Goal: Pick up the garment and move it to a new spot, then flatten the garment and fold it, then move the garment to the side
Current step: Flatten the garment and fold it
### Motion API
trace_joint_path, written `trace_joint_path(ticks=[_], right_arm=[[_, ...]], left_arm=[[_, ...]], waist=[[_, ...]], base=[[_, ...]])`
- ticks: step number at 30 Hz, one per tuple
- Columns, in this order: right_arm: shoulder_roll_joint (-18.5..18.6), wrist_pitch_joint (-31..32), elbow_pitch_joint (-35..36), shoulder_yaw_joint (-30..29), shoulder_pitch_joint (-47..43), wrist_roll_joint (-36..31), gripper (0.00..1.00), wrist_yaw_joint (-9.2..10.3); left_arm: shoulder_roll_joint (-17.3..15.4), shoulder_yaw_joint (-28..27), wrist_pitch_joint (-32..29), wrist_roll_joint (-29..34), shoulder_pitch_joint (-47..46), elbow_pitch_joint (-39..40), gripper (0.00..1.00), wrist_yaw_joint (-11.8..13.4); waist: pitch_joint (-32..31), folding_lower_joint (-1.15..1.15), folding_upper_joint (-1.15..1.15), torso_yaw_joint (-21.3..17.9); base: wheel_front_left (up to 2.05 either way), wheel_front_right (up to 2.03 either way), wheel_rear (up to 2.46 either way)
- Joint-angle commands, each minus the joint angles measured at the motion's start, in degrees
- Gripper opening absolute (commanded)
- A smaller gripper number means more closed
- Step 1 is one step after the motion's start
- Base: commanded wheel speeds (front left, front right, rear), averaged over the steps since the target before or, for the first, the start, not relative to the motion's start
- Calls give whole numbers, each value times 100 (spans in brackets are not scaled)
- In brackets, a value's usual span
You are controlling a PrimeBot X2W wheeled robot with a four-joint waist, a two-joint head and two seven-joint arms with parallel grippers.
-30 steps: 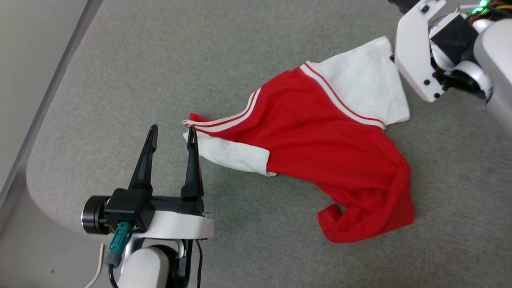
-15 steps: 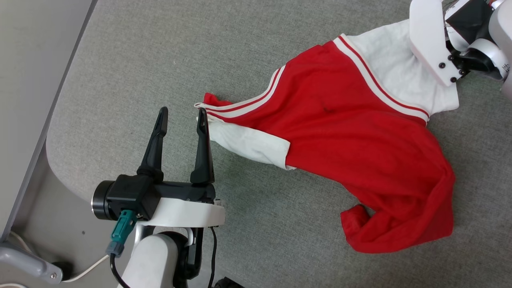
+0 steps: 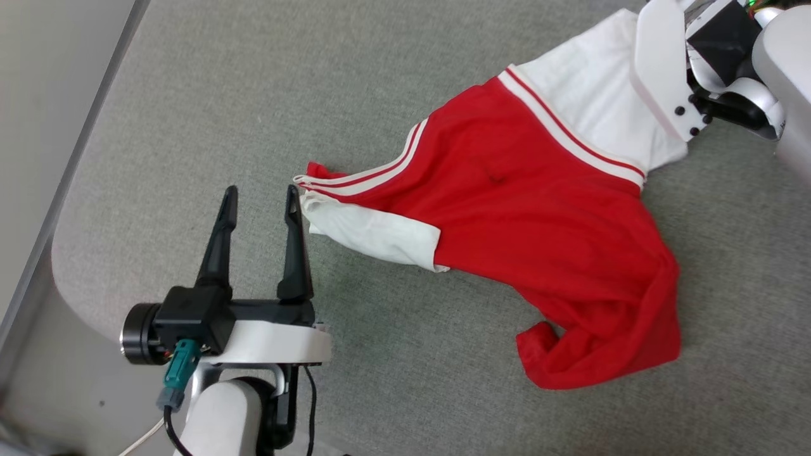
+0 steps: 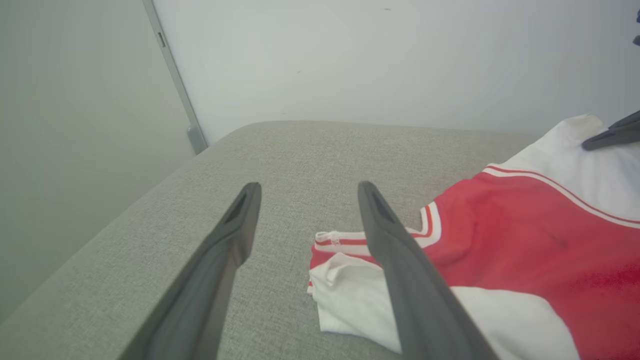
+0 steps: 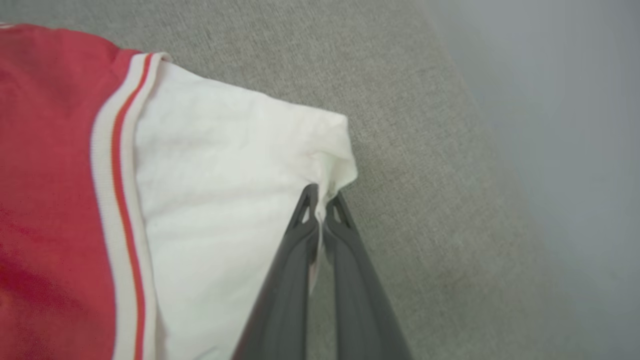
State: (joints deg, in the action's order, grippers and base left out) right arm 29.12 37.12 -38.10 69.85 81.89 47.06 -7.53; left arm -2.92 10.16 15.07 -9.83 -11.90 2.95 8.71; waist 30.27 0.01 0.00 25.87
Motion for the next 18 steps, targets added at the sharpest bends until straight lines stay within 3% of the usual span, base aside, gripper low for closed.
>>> trace_joint_path(ticks=[1, 12, 18], right_arm=[[55, -650, 303, 56, -40, 149, 0, 8], [590, -1823, 1603, 13, -496, 362, 0, 8], [1183, -2208, 2671, -582, -1174, 342, 0, 8]], left_arm=[[7, -208, 14, 179, 224, -60, 100, -74], [3, -620, 14, 480, 770, -214, 100, -303], [3, -794, 14, 606, 1172, -246, 100, -343]], waist=[[-526, -1, 0, -368], [-1438, -1, 0, -982], [-1996, -1, 0, -1331]], base=[[0, 0, 0], [0, 0, 0], [0, 0, 0]])
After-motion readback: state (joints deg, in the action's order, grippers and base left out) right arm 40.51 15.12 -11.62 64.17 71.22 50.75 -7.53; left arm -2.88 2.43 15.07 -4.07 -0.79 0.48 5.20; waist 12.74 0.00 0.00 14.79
